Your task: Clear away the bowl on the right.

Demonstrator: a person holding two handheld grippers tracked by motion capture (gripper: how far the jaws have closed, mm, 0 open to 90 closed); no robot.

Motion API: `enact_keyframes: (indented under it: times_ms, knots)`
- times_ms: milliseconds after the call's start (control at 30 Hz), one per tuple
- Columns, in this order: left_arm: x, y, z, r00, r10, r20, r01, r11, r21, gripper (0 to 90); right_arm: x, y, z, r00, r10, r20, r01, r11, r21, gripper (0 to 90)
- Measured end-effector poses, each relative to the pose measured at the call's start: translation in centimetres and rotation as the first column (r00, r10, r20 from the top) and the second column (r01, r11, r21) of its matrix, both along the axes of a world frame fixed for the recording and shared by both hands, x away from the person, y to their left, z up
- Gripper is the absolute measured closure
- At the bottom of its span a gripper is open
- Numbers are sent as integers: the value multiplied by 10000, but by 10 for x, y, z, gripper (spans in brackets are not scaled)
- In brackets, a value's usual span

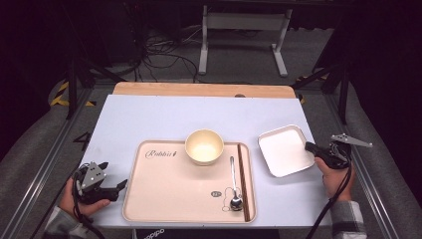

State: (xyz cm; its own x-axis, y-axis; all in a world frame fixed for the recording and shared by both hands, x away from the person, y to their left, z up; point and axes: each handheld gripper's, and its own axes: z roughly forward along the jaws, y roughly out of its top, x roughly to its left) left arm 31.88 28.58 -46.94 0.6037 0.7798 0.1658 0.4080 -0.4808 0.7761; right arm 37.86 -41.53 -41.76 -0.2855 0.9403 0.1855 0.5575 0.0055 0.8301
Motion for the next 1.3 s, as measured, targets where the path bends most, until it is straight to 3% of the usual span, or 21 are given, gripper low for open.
enact_keyframes:
  times_ms: [400, 967, 1300]
  knots:
    - [-3, 1, 0, 10000, 72, 15, -72, 10000, 22, 126, -5, -6, 12, 9975, -116, 697, 86, 9990, 430, 893]
    - [-5, 5, 0, 9996, 287, 32, -286, 9996, -22, 125, -8, -12, 26, 9905, -320, 1338, 186, 9948, 1001, 893]
    - [-7, 6, 0, 9994, 339, 38, -339, 9994, -43, 125, -11, -8, 37, 9829, -178, 1833, -63, 9915, 1302, 893]
